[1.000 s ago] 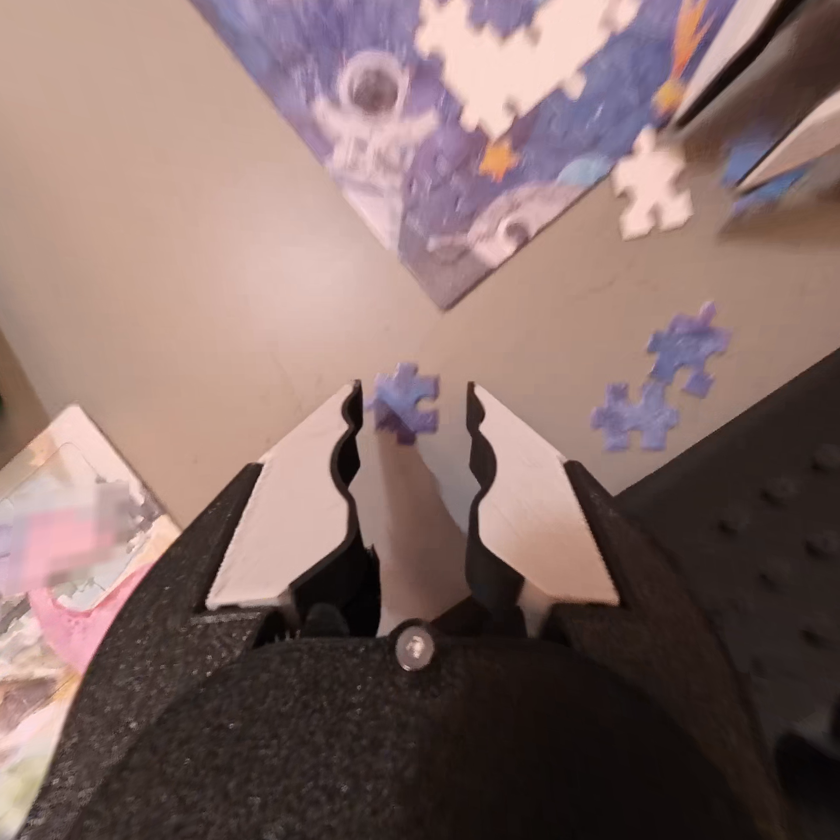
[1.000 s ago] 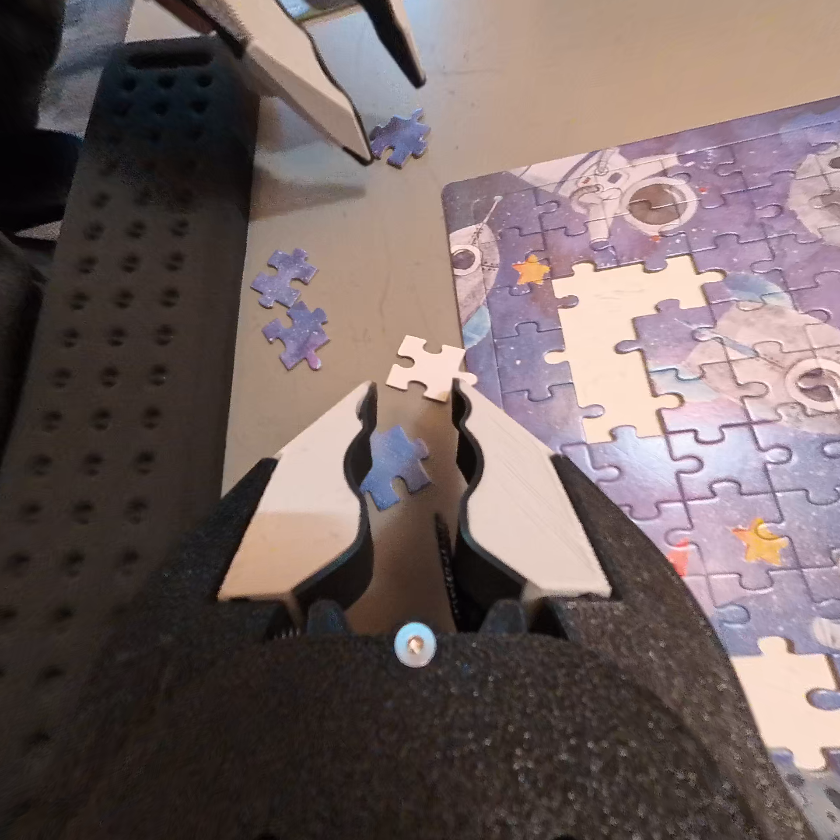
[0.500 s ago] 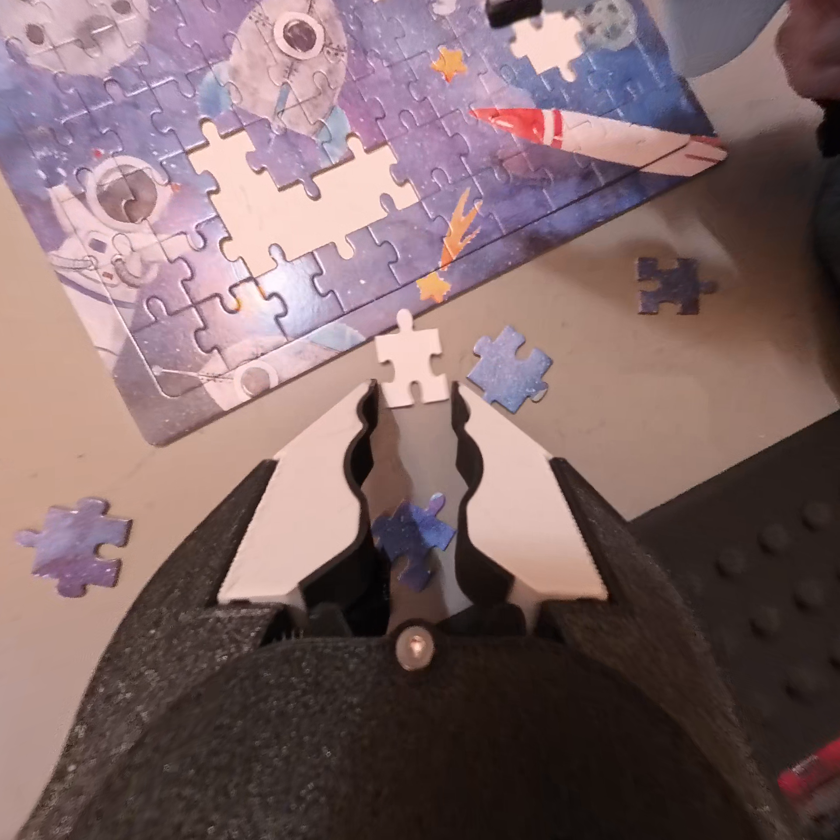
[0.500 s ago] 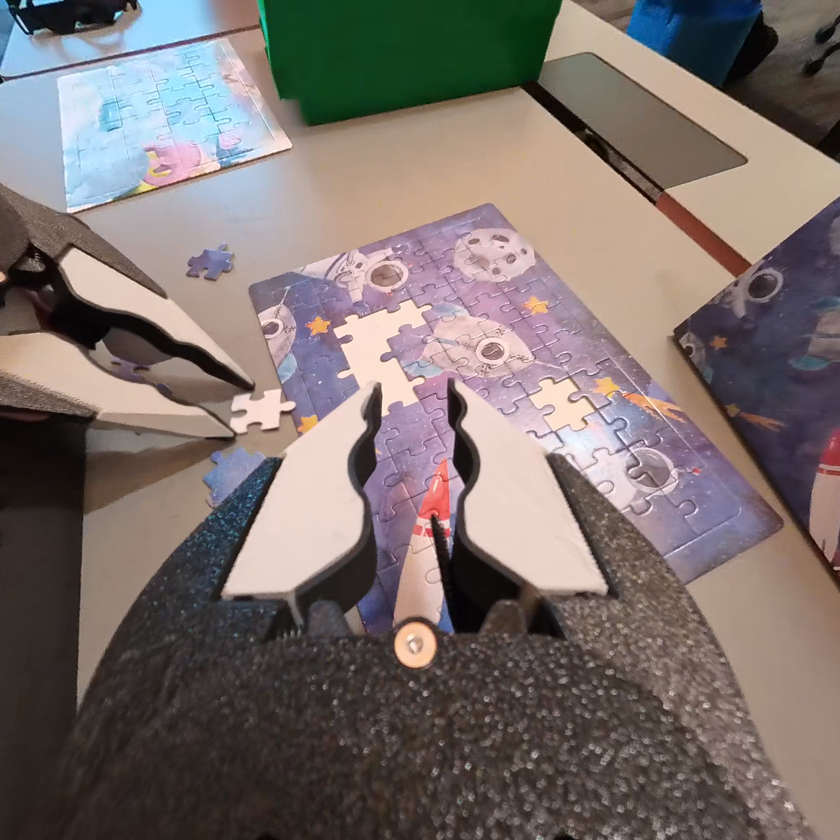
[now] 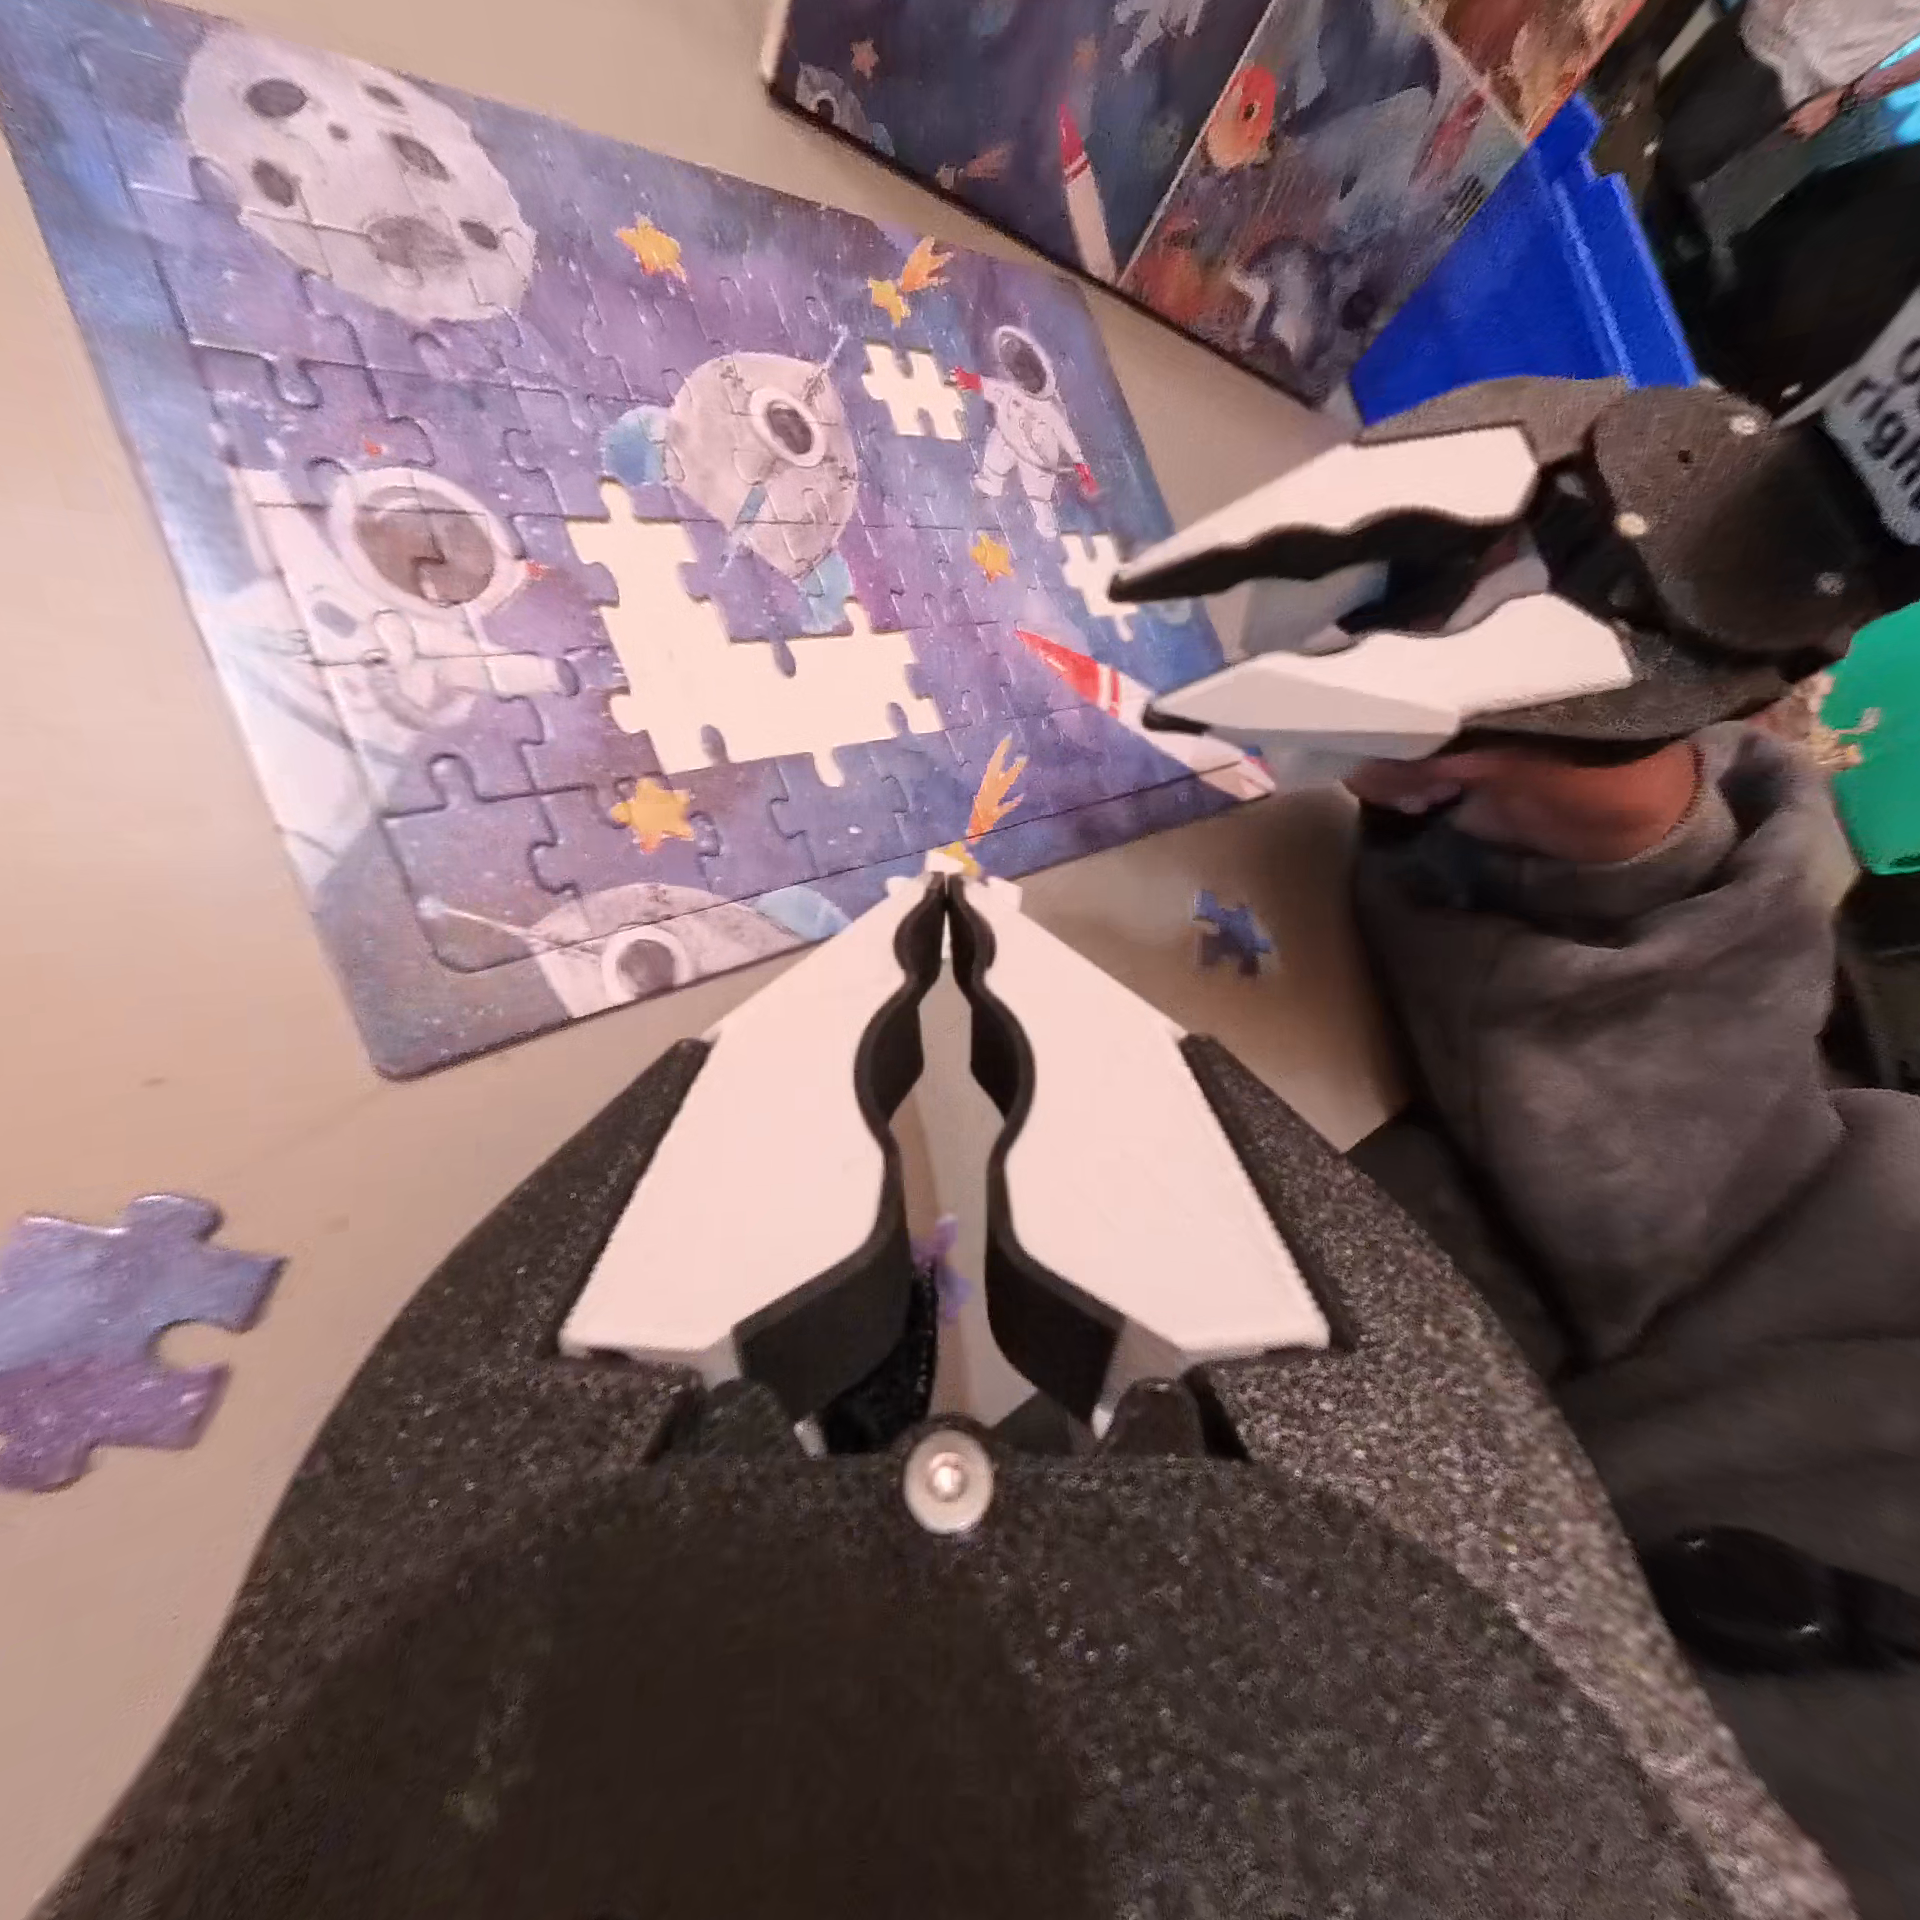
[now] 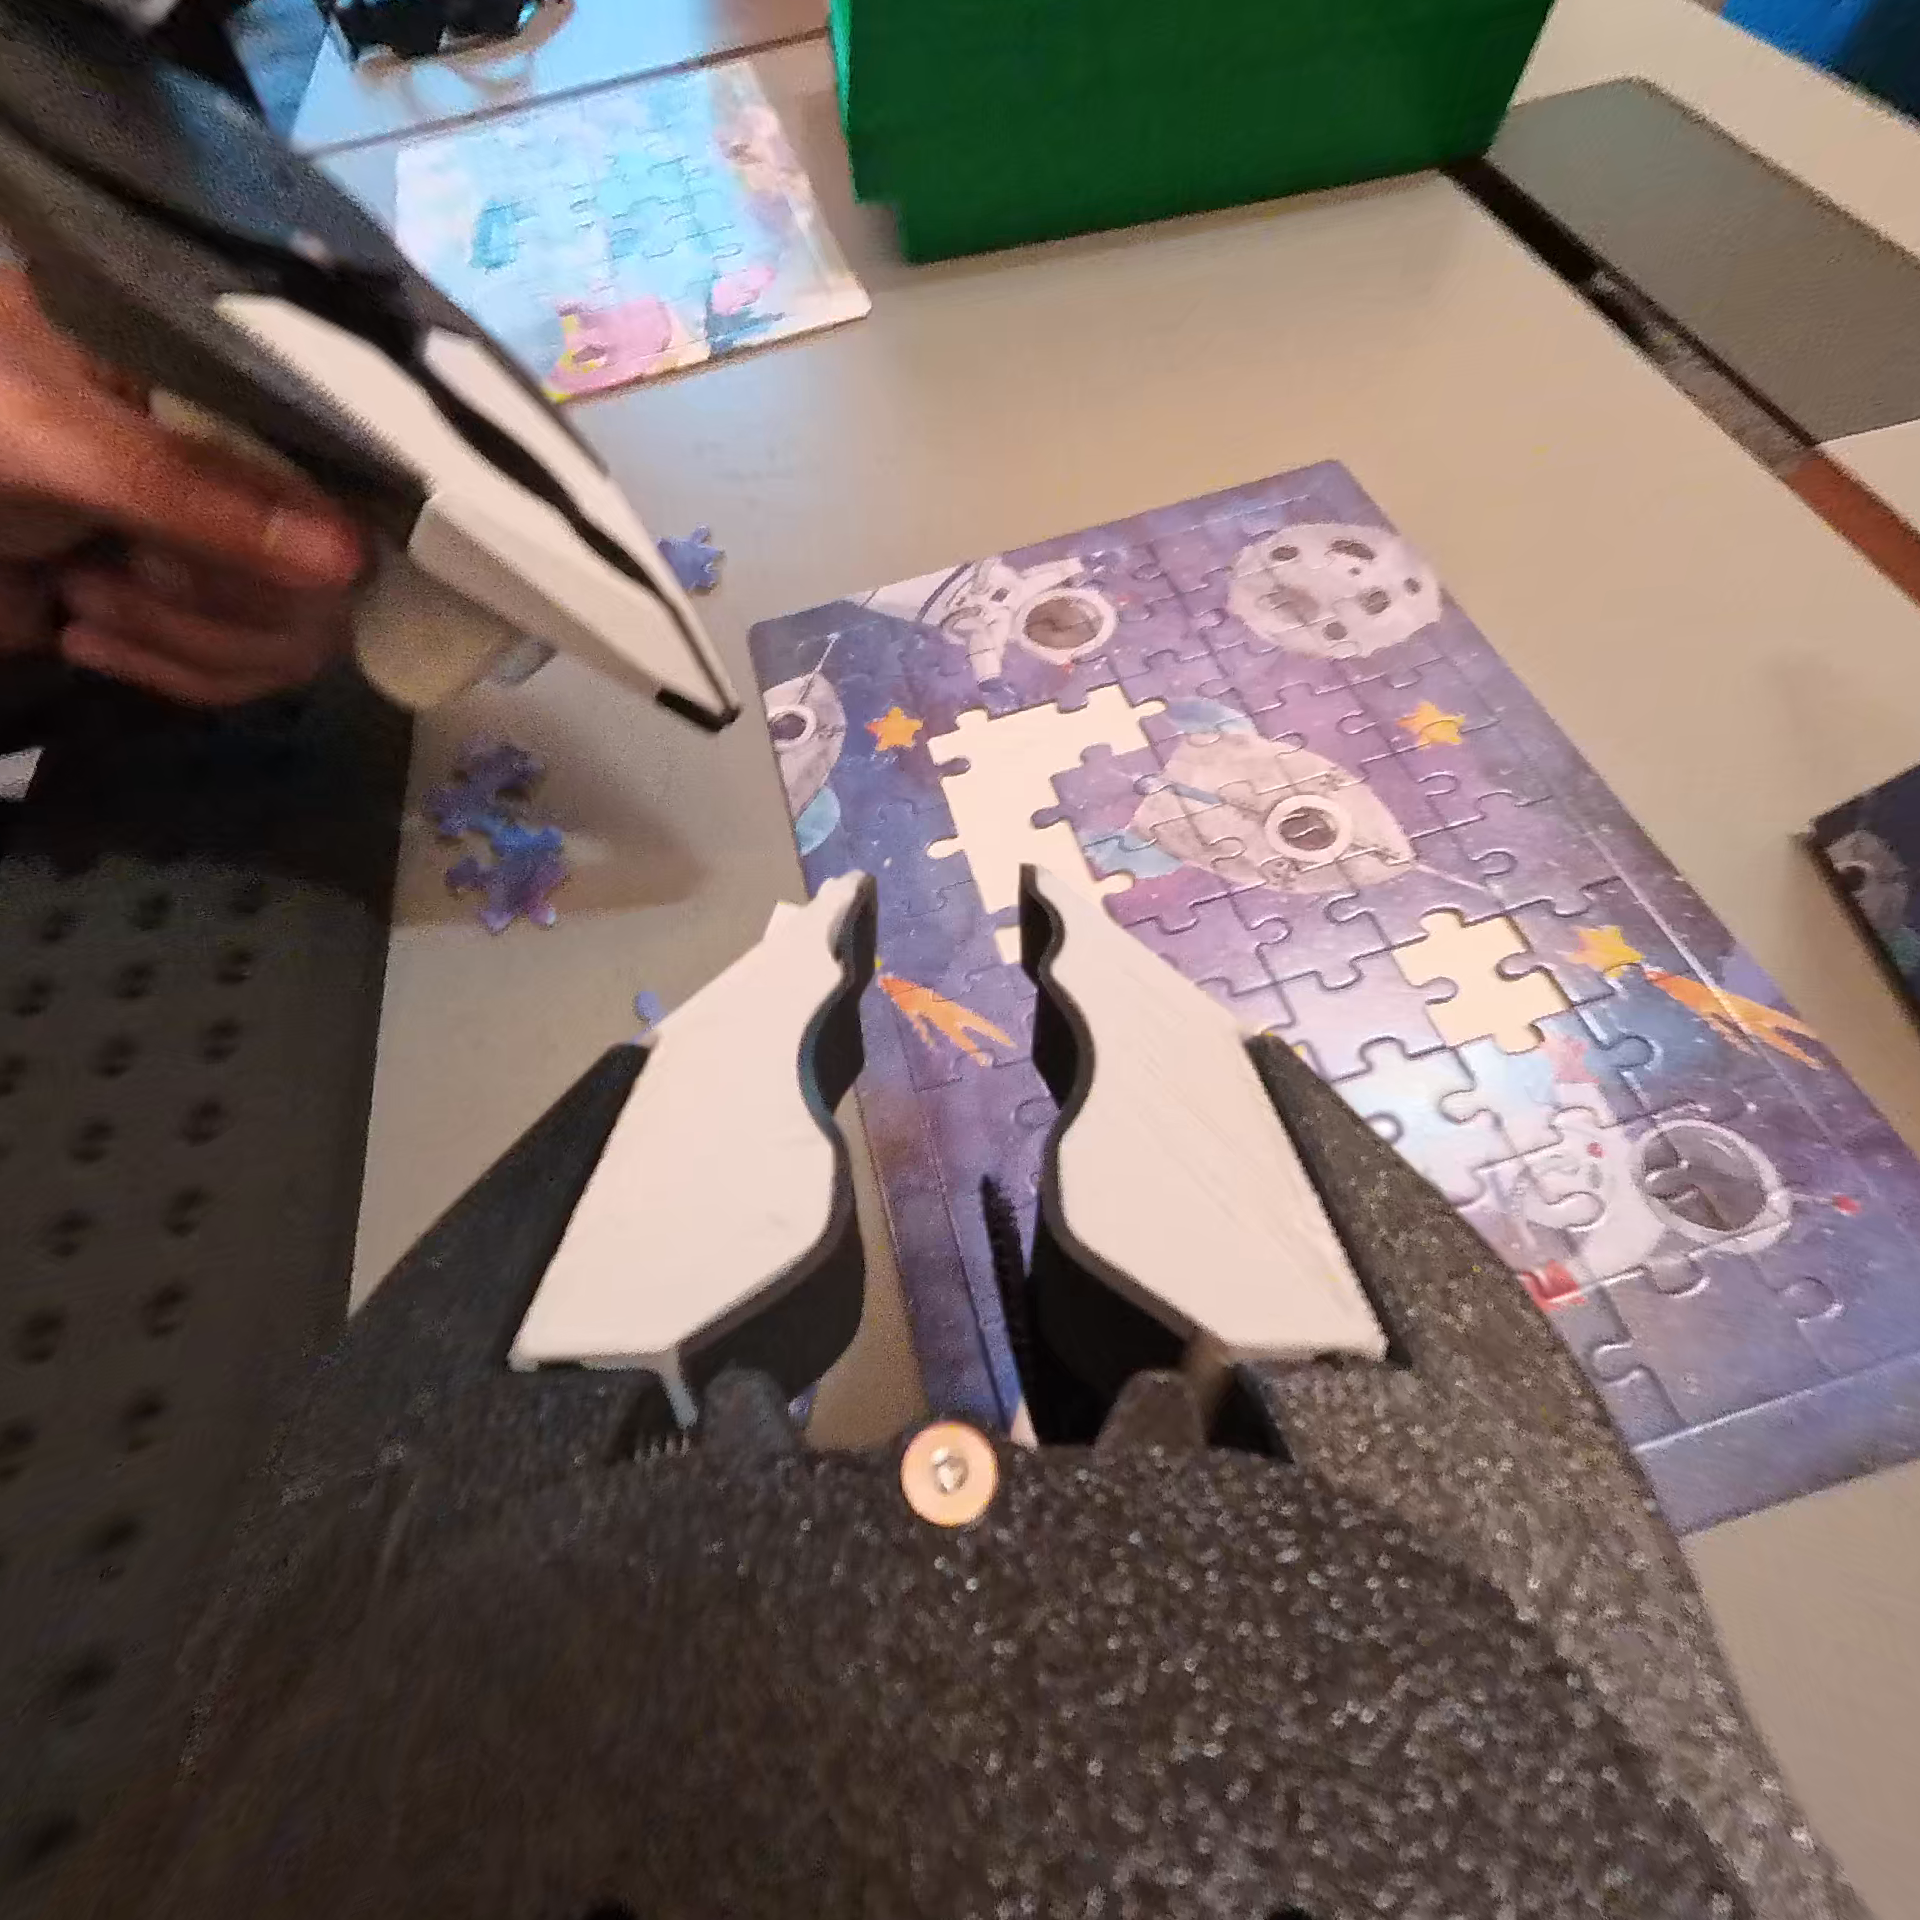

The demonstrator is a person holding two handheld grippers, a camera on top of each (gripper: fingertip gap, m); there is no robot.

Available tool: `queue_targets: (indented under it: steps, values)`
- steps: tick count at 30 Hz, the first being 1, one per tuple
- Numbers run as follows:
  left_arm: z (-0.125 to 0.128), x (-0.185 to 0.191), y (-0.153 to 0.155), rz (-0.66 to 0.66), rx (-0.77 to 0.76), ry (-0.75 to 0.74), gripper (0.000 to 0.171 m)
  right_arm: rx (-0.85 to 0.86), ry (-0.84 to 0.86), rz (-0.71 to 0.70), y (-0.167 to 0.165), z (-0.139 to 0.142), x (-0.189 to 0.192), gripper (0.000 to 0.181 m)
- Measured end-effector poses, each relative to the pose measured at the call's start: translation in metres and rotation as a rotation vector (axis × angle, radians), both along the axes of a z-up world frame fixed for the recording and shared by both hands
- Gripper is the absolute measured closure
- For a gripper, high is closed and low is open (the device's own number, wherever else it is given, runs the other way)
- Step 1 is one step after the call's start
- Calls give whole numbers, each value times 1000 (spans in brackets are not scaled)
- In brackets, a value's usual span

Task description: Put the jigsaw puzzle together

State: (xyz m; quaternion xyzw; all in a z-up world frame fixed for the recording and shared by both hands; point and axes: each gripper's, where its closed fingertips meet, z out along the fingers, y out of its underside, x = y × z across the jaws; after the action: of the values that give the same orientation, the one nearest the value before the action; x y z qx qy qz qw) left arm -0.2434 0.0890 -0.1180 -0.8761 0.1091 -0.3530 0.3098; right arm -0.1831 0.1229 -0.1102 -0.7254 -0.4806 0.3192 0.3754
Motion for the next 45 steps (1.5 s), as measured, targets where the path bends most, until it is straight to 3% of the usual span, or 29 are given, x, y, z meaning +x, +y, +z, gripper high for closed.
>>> queue_targets:
  steps: [2,5,7,9,11,14,18,21,25,30,36,45]
  values:
    - [-7,-2,-1,-53,7,58,168,-16,-48,19,-3,-11,2,154]
    - [-25,10,-9,-244,72,250,140,-22,-93,11,-2,-20,4,154]
    - [-35,9,-4,-301,175,413,126,-56,-82,79,-16,-20,1,153]
    - [-42,15,-4,-353,217,497,119,-85,-109,133,-31,-29,2,152]
    - [-45,24,-6,-371,256,542,117,-51,-177,101,-30,-43,16,152]
    - [-49,36,-8,-372,288,580,116,-33,-200,-8,-16,-49,42,153]
    - [-49,39,-5,-333,281,582,119,-12,-96,-184,1,-30,62,152]
    - [-51,48,-11,-345,229,524,119,62,-54,-196,5,-15,65,153]
    - [-48,61,-21,-390,219,484,114,30,-29,-199,5,-13,67,153]
    - [-42,45,-8,-293,227,499,113,24,-37,-209,7,-14,69,153]
    - [-43,37,-8,-404,298,567,115,23,-74,-219,9,-21,73,153]
    - [-48,45,-4,-432,308,588,114,17,-105,-221,10,-28,75,153]
